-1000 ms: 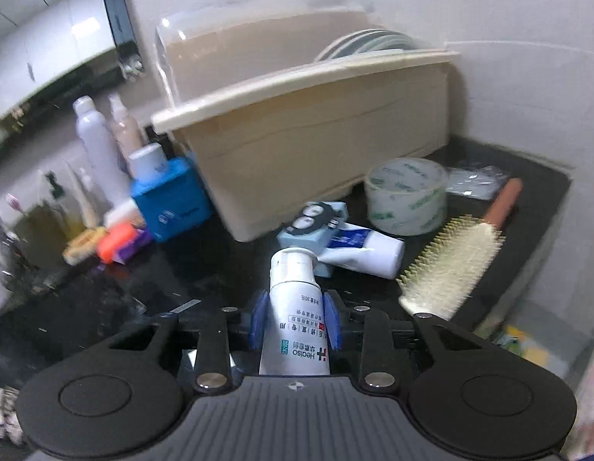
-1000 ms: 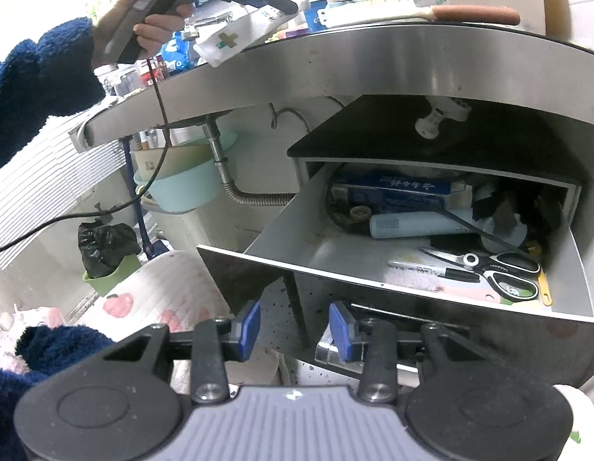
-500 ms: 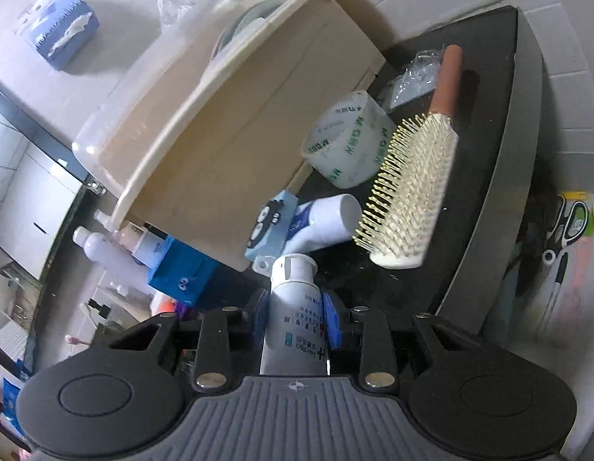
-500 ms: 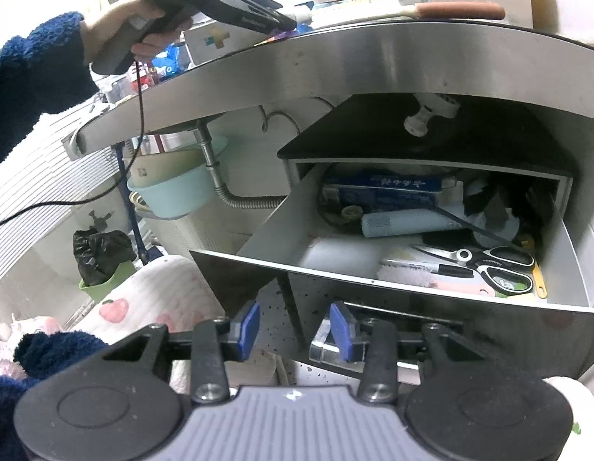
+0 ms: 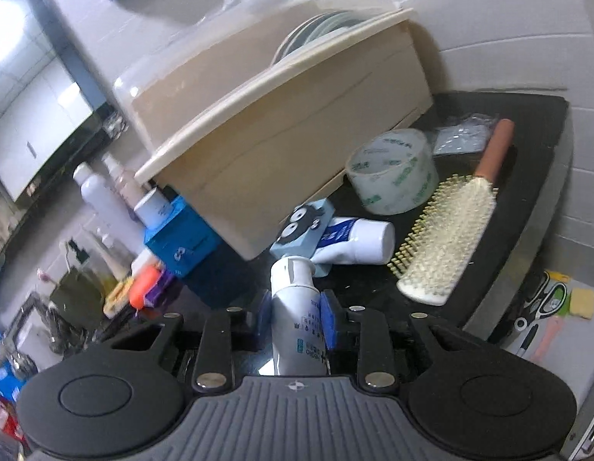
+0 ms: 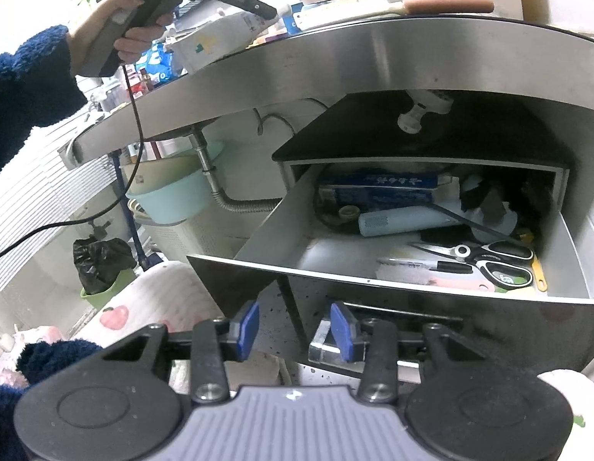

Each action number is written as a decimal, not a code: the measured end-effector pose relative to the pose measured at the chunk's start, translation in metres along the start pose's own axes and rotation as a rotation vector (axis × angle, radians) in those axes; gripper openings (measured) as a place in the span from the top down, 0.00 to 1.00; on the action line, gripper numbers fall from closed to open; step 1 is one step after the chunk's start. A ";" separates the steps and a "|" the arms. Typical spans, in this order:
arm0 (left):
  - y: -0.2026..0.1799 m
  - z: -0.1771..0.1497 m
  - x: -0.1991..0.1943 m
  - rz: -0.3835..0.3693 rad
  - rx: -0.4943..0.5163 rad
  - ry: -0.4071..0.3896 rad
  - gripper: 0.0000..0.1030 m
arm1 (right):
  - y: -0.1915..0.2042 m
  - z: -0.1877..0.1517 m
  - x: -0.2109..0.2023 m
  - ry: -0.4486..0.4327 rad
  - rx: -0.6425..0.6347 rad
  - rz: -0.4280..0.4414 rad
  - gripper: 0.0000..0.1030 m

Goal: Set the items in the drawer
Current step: 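Lift the white toothpaste tube off the counter with the left gripper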

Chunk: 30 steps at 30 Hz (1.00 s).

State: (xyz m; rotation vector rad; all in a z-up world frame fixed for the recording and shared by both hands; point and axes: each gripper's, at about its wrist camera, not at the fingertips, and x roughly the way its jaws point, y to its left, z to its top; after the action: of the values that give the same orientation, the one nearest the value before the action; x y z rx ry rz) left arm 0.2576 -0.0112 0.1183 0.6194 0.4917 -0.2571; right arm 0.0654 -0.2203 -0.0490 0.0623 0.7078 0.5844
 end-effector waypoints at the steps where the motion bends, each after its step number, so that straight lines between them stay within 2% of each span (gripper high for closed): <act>1: 0.003 0.001 0.000 -0.008 -0.019 0.004 0.74 | 0.001 0.000 0.000 -0.002 -0.001 0.001 0.60; 10: 0.027 0.011 0.009 -0.097 -0.144 0.079 0.74 | 0.000 0.001 -0.003 -0.007 0.013 -0.011 0.60; 15: 0.031 0.008 0.010 -0.123 -0.206 0.089 0.73 | 0.000 0.000 -0.001 -0.006 0.018 -0.005 0.59; 18: 0.031 0.003 0.019 -0.179 -0.254 0.126 0.73 | 0.001 0.000 -0.002 -0.004 0.015 -0.002 0.59; 24: 0.031 0.003 0.021 -0.160 -0.290 0.136 0.76 | -0.001 -0.001 -0.003 -0.002 0.023 -0.012 0.58; 27: 0.038 0.002 0.023 -0.142 -0.319 0.160 0.80 | -0.001 -0.003 -0.003 0.001 0.029 -0.016 0.52; 30: 0.042 0.000 0.019 -0.141 -0.332 0.153 0.81 | 0.000 -0.004 -0.003 0.004 0.026 -0.016 0.52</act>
State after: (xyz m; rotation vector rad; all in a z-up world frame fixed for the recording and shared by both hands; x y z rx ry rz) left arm 0.2889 0.0202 0.1289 0.2820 0.7102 -0.2555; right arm 0.0617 -0.2222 -0.0502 0.0796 0.7189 0.5599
